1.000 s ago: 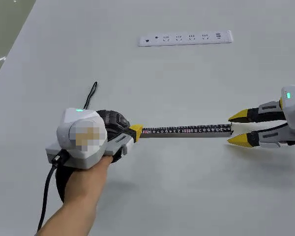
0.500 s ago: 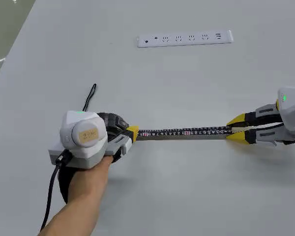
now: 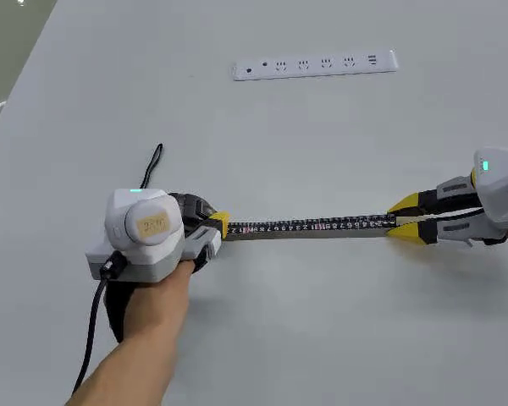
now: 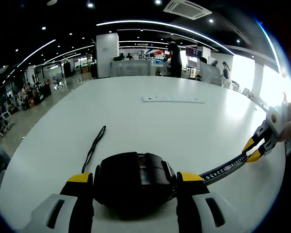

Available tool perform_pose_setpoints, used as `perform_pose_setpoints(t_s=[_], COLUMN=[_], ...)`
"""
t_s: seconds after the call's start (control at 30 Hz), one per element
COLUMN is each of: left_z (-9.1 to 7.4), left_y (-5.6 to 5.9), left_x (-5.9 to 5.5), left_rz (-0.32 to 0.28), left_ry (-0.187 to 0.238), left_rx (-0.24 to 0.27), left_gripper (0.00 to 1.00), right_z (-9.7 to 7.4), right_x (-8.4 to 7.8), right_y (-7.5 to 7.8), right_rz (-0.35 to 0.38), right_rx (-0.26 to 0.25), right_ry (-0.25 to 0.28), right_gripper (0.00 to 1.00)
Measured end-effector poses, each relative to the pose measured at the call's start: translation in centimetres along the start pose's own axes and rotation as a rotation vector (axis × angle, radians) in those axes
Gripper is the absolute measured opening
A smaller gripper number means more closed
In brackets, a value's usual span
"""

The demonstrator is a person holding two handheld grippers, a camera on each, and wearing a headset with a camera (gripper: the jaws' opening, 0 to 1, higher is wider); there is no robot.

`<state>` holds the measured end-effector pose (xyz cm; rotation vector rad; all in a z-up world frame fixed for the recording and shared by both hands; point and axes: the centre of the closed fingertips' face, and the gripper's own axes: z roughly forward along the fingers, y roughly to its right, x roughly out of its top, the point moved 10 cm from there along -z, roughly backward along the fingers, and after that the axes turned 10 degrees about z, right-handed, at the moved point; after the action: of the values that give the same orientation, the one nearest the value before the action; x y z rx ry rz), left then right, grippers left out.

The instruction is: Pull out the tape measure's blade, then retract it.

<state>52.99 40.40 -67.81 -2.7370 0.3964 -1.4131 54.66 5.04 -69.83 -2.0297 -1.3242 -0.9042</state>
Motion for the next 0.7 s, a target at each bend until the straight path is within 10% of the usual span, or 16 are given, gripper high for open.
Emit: perform_pose_setpoints(t_s=[0.7], left_z=[0.13], left_y=[-0.04], left_x=[0.18], left_rz=[0.011], left_ry=[-0.048], left_rx=[0.009], left_gripper=[0.65], right_z=[0.0], right_x=[0.09], right_y=[0.11], right_rz=[-0.018], right_rx=[-0.013], right_ry=[-0.013], right_gripper=[0.13])
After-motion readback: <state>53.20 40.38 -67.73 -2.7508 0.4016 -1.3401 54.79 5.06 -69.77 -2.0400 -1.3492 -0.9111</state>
